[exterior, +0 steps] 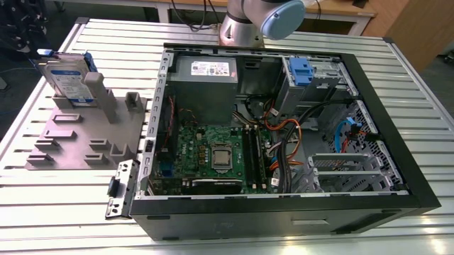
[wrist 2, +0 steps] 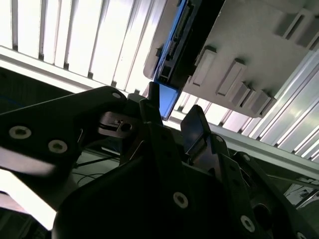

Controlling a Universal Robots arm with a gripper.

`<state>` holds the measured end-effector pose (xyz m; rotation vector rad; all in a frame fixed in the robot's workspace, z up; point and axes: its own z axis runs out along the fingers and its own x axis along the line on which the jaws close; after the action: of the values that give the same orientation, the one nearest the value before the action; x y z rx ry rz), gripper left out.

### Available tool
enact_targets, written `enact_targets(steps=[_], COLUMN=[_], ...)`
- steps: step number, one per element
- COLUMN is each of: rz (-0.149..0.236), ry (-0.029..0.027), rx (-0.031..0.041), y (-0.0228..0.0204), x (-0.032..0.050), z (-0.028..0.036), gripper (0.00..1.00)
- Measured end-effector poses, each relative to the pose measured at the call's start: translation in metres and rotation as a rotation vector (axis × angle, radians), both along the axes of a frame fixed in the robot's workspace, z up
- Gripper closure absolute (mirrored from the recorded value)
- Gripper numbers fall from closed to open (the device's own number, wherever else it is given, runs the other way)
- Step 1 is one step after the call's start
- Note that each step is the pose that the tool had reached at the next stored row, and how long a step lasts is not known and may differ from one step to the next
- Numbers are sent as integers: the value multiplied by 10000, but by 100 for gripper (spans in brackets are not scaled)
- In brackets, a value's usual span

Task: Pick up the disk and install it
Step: 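Pick up the disk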

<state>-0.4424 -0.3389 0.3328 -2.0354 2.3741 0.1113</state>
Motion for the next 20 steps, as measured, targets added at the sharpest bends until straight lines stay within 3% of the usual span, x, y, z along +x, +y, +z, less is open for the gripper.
enact_targets(steps=[6,7,20], rz=[94,98,122], ry=[-2,-2,0], rx=[1,1,5], y=[13,14,14], x=[-2,-4,-24], z=[-32,-38,-79], gripper=[54,48,48])
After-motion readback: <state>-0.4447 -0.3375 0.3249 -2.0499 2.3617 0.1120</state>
